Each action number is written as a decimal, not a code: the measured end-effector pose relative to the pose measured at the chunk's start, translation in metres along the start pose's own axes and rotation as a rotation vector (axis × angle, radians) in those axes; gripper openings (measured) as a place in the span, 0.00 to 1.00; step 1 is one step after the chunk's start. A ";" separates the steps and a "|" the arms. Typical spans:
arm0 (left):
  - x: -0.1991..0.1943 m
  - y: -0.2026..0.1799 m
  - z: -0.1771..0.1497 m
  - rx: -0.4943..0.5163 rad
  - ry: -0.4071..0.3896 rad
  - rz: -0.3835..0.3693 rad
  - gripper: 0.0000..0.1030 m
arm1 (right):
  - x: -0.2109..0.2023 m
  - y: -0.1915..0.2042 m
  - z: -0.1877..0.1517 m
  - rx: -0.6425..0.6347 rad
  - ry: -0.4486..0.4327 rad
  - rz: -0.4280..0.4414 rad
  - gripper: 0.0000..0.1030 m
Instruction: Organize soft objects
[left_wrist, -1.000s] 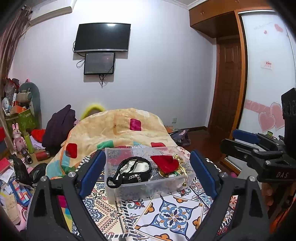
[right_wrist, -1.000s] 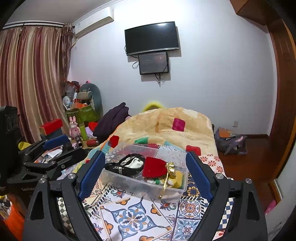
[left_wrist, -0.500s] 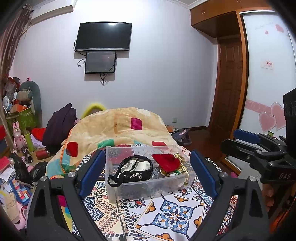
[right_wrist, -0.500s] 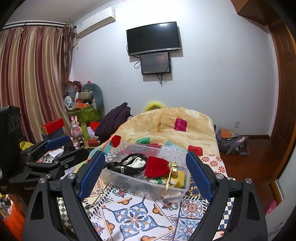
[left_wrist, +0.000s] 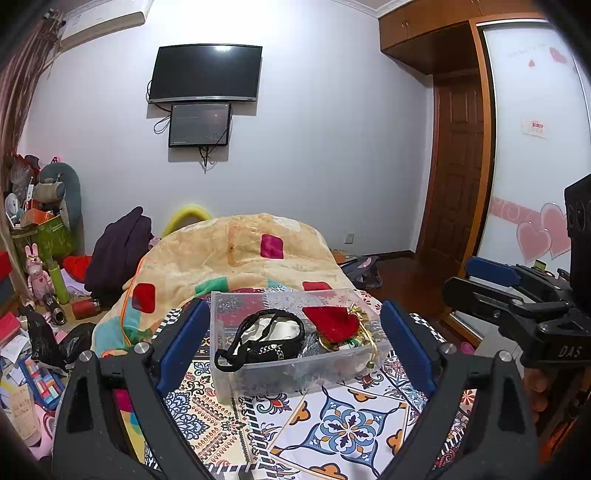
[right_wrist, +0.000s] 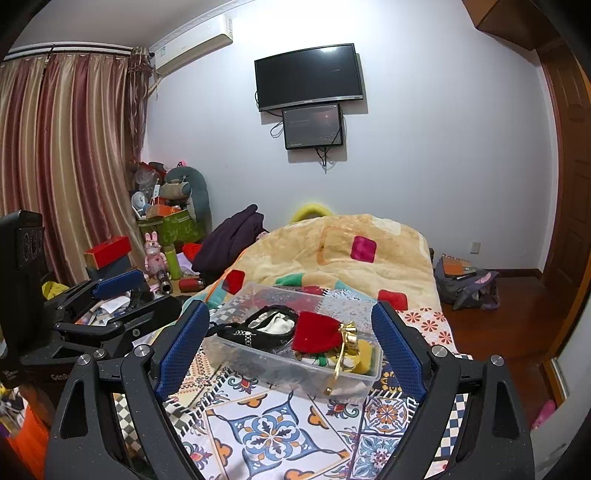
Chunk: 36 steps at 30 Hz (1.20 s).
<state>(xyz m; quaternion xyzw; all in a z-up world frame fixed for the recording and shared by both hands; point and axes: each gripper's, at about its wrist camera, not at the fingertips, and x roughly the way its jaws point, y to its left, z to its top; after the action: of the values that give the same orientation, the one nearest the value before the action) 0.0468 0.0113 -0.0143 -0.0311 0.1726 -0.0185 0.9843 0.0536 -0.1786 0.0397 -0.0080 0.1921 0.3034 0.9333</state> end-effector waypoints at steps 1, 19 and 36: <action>0.000 0.000 0.000 0.000 0.000 0.000 0.92 | 0.000 0.000 0.000 0.000 0.000 0.001 0.86; -0.002 -0.004 0.000 0.004 -0.004 0.000 0.97 | 0.000 0.000 0.001 0.001 -0.002 0.004 0.86; -0.003 -0.004 0.000 0.005 -0.005 -0.001 0.98 | 0.000 0.000 0.000 0.001 -0.003 0.004 0.86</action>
<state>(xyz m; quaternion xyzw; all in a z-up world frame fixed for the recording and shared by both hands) 0.0436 0.0074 -0.0130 -0.0289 0.1700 -0.0193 0.9848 0.0541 -0.1786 0.0399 -0.0067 0.1911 0.3050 0.9329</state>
